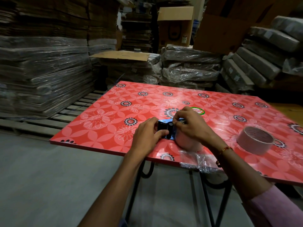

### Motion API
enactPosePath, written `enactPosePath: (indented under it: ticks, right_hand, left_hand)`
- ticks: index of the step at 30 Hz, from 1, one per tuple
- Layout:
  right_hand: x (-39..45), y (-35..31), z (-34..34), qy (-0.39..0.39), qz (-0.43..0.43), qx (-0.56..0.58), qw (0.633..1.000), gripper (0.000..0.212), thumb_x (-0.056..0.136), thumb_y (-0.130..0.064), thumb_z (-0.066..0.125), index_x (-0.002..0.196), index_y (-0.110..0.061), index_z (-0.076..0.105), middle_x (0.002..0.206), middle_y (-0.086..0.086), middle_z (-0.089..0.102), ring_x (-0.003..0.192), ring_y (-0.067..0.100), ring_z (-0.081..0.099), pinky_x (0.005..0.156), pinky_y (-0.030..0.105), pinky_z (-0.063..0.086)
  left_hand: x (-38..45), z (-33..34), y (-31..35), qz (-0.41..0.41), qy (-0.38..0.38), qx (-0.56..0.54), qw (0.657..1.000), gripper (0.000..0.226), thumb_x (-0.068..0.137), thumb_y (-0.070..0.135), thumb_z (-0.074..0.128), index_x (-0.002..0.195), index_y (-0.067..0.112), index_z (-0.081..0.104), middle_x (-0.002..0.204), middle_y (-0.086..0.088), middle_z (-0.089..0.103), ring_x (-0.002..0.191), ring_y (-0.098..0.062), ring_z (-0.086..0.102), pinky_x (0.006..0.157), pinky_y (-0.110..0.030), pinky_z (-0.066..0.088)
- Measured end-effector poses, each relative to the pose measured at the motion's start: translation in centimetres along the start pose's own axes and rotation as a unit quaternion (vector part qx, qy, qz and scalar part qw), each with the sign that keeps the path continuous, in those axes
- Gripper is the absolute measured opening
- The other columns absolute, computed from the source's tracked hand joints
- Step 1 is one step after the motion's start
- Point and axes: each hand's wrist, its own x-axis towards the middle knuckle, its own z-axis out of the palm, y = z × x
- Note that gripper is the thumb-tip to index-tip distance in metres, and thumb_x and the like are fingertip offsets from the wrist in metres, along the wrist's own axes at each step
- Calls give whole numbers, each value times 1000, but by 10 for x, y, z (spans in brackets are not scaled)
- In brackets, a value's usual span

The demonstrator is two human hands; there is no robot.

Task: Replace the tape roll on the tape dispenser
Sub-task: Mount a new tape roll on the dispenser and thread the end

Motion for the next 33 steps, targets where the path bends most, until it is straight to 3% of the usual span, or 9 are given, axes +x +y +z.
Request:
enactPosePath:
  ticks: [6,10,12,14,19,23,27,33]
  right_hand:
    - [-2,-1,1,5,2,12,1000,8,90,-18,65,87,-16,72,98,2,52,100,29,59,84,43,49]
    - [-2,-2,1,6,2,20,1000,8,91,-19,65,86,-17,71,97,0,52,99,28,58,84,44,50]
    - [-3,-1,2,8,-1,23,1000,8,90,-19,65,85,-18,70,96,0,52,98,28,58,83,45,50]
    - [-4,0,2,11,0,29,1000,8,90,-19,65,84,-19,70,97,0,52,97,26,58,83,44,50]
    - [-4,1,2,16,0,27,1000,7,91,-20,66,86,-18,70,96,-2,51,95,23,56,80,41,48]
    - [-4,1,3,15,2,31,999,7,91,-21,66,86,-18,70,96,-3,50,92,19,52,78,38,45]
    - [-3,1,3,14,5,30,999,8,92,-21,66,87,-16,71,96,-3,50,93,20,53,78,38,46]
    - [-5,1,4,19,8,36,999,7,90,-19,66,85,-17,71,96,-1,53,97,25,58,81,40,48]
  left_hand:
    - [-4,0,1,17,9,18,1000,19,89,25,69,84,9,59,81,-2,62,75,-24,55,67,-39,45]
    - [-5,-1,0,14,21,30,999,18,95,11,57,79,17,53,81,0,58,75,-21,51,65,-32,34]
    - [-5,-2,-2,14,8,23,1000,10,94,11,55,83,12,55,86,-3,61,79,-22,53,67,-34,38]
    - [-7,-1,-3,18,0,4,1000,8,90,16,57,91,9,60,89,-4,62,83,-24,55,71,-40,47]
    - [-9,0,0,18,-2,-5,1000,40,81,54,69,96,17,61,88,2,61,83,-20,57,70,-37,47]
    - [-4,-1,-2,4,2,-11,1000,35,82,46,73,89,15,58,82,0,63,77,-22,59,68,-42,49]
    - [-5,-2,-1,9,11,-5,1000,23,86,37,71,84,19,58,76,3,60,72,-20,57,65,-38,48]
    - [-7,2,0,40,28,43,998,20,93,31,63,90,12,61,88,-4,65,79,-27,56,70,-41,47]
